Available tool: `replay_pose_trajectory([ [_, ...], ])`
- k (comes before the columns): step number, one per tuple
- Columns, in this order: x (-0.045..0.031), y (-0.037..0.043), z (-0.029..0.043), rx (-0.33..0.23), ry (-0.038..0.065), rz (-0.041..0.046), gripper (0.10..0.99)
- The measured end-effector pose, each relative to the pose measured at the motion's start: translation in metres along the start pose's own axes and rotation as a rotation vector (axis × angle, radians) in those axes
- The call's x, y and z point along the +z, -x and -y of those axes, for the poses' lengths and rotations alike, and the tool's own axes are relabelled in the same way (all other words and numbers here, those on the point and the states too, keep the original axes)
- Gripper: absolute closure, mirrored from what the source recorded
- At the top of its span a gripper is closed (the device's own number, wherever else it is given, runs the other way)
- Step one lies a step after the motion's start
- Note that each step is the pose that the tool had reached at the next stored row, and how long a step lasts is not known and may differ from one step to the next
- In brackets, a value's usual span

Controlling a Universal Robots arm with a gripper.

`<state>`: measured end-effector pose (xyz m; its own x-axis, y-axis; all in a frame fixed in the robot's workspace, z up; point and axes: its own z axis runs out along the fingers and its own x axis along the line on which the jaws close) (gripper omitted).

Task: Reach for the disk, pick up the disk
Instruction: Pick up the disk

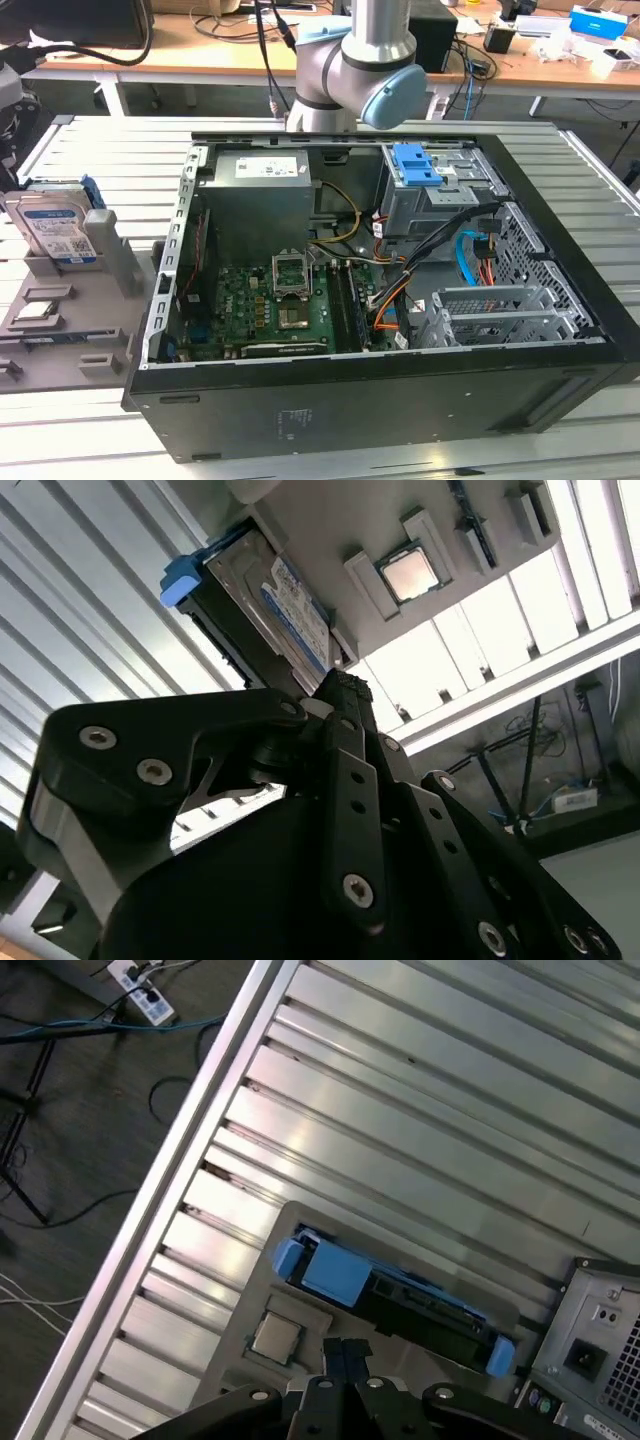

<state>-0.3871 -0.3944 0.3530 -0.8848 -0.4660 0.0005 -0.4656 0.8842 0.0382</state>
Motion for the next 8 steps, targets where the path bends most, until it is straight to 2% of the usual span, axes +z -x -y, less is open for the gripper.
replay_pose_trajectory([
  [8,0.0000,0.0000,0.0000,-0.142,0.000,-0.0055,0.980],
])
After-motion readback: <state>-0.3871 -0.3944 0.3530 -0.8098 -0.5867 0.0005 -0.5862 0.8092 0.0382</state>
